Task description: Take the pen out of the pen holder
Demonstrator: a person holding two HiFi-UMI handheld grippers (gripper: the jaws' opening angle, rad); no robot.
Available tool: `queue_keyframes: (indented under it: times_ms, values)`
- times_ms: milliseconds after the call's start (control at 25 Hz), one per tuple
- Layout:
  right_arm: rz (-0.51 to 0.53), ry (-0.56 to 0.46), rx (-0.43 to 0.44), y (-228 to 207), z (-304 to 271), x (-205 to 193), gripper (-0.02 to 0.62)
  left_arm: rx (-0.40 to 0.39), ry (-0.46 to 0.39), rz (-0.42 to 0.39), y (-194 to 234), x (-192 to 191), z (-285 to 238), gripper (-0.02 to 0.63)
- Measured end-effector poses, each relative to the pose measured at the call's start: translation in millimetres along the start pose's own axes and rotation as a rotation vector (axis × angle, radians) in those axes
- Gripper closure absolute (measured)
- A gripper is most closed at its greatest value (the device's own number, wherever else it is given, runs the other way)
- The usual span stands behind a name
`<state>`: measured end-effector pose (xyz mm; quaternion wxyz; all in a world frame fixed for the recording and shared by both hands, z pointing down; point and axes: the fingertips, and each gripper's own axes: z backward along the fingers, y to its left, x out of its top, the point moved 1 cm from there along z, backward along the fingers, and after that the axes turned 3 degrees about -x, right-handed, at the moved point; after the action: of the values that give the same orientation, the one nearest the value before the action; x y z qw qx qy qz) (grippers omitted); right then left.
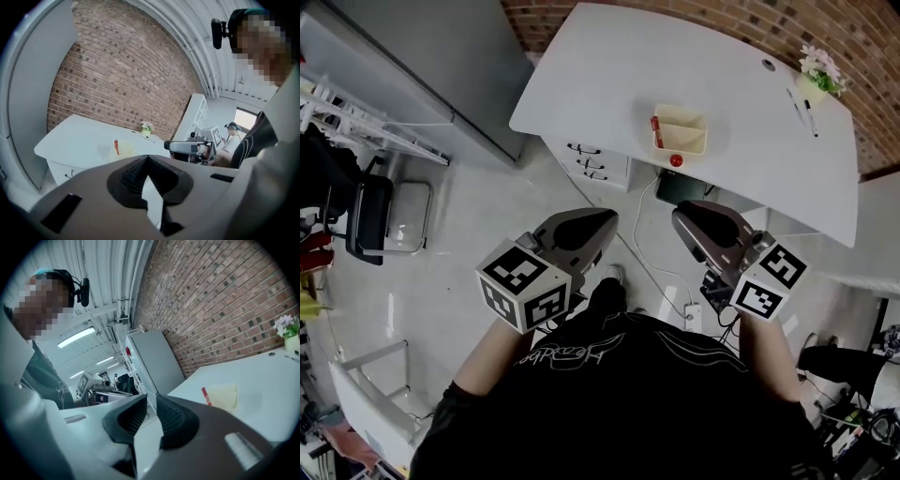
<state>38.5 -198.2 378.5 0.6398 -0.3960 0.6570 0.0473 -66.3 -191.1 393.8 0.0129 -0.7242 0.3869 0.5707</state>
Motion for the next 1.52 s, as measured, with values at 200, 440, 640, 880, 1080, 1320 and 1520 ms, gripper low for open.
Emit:
queue_keyframes:
  times_ms: [200,440,640,880,1080,1320,1520]
  values:
    - [0.041,0.014,-0.060,-24,-26,6,0.531,-0.025,0.026,0.006,31,13,-10,0.603]
    - [0.079,0.026,-0.150,-58,-52,10,0.500,-0.057,0.052,0.023,56,16,-23,0.603]
    - [0.118,0.092,-0.223,-87,-73,2,0.469,-0.075,0.067,0.038,73,18,-29,0.603]
    - [0.131,0.166,-0.276,-117,-95,-10,0.468,-0.083,0.087,0.049,91,15,-27,0.603]
    - [0.158,0.216,-0.350,-147,-110,-20,0.468,-0.081,0.121,0.065,103,2,-26,0.603]
    - [0.195,0.262,-0.410,-167,-122,-28,0.468,-0.069,0.111,0.096,118,-2,-20,0.603]
    - [0.219,0.273,-0.441,-179,-129,-29,0.469,-0.072,0.095,0.128,129,-2,-18,0.603]
